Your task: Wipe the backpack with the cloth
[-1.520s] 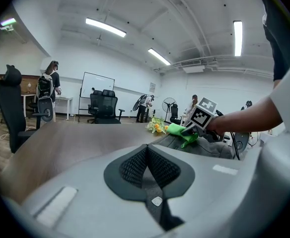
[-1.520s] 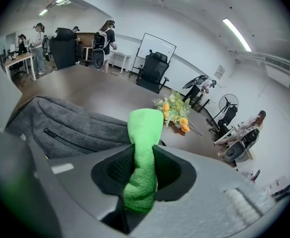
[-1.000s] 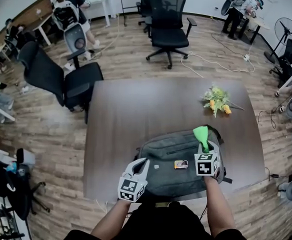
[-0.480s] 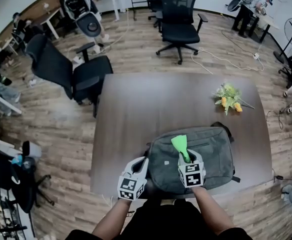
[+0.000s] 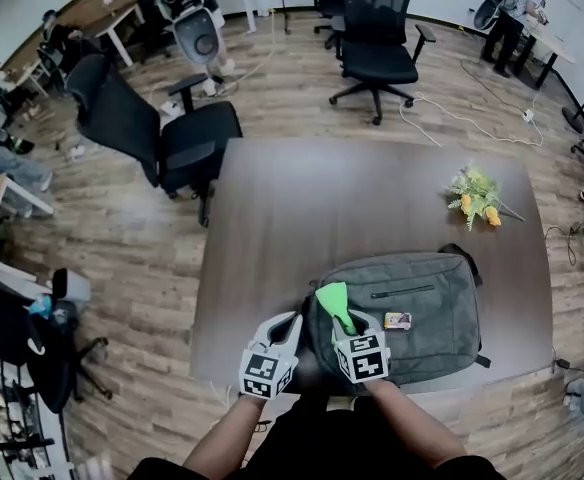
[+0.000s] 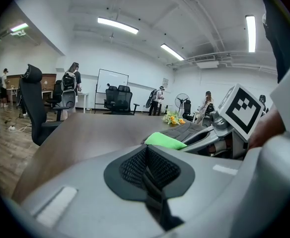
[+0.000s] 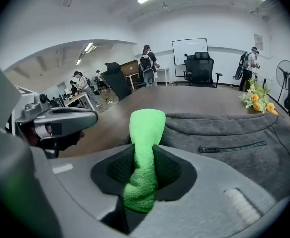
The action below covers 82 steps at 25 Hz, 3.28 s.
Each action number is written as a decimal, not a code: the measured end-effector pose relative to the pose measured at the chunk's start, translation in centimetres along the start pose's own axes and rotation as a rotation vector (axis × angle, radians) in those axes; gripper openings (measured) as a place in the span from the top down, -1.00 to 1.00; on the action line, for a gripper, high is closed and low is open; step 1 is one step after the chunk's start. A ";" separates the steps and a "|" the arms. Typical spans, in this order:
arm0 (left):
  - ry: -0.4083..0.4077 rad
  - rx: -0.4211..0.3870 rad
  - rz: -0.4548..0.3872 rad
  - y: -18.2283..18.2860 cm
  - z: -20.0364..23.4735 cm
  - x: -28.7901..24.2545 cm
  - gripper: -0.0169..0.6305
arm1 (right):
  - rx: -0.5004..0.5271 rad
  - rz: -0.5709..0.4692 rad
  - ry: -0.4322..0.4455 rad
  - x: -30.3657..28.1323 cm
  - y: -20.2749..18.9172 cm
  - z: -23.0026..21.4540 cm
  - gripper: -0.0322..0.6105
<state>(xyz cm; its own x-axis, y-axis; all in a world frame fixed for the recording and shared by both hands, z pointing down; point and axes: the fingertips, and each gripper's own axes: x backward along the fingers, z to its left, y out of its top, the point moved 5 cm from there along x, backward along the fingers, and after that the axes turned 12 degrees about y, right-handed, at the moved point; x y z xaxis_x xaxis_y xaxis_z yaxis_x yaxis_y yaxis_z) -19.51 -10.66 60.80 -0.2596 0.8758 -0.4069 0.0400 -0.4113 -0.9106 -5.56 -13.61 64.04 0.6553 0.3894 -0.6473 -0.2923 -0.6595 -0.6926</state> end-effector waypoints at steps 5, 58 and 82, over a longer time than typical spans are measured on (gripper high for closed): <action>0.002 0.009 0.002 -0.3 0.0 0.4 0.89 | 0.010 0.033 0.029 -1.2 -1.0 1.2 0.58; -0.117 -0.015 -0.016 1.0 -7.0 -2.7 0.89 | -0.015 0.126 -0.654 18.3 -3.3 -19.2 0.57; -0.091 0.014 -0.017 0.3 -3.3 -0.2 0.89 | -0.022 0.025 -0.482 14.9 -2.4 -12.0 0.57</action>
<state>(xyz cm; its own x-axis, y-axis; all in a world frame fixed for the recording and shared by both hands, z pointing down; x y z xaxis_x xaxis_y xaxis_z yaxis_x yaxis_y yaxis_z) -16.24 -10.12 60.40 -0.3470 0.8562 -0.3827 0.0220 -0.4005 -0.9160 13.23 -13.93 59.82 0.2490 0.6231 -0.7414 -0.2856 -0.6843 -0.6710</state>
